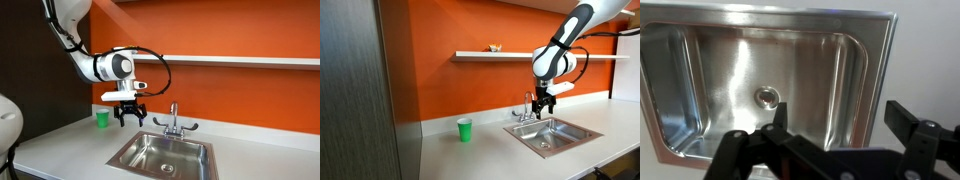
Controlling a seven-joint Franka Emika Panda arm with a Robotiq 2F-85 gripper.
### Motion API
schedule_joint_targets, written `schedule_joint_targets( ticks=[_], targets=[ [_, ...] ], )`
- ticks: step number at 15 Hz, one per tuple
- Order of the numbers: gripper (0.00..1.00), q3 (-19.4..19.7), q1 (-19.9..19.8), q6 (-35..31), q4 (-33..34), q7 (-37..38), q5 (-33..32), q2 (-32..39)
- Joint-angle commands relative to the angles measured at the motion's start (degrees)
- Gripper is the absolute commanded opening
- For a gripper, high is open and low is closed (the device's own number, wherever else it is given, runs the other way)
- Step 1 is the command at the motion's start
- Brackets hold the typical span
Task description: Put the snack packet onto the shelf
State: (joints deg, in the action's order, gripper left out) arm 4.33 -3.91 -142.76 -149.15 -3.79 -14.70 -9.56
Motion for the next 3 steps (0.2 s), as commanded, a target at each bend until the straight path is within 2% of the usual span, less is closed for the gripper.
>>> schedule_joint_targets(
  ticks=[1,3],
  targets=[
    [1.00,-0.39,-0.36,0.12,0.05,-0.12,0.16,-0.04],
    [1.00,-0.39,-0.36,0.12,0.05,-0.12,0.16,-0.03]
  ],
)
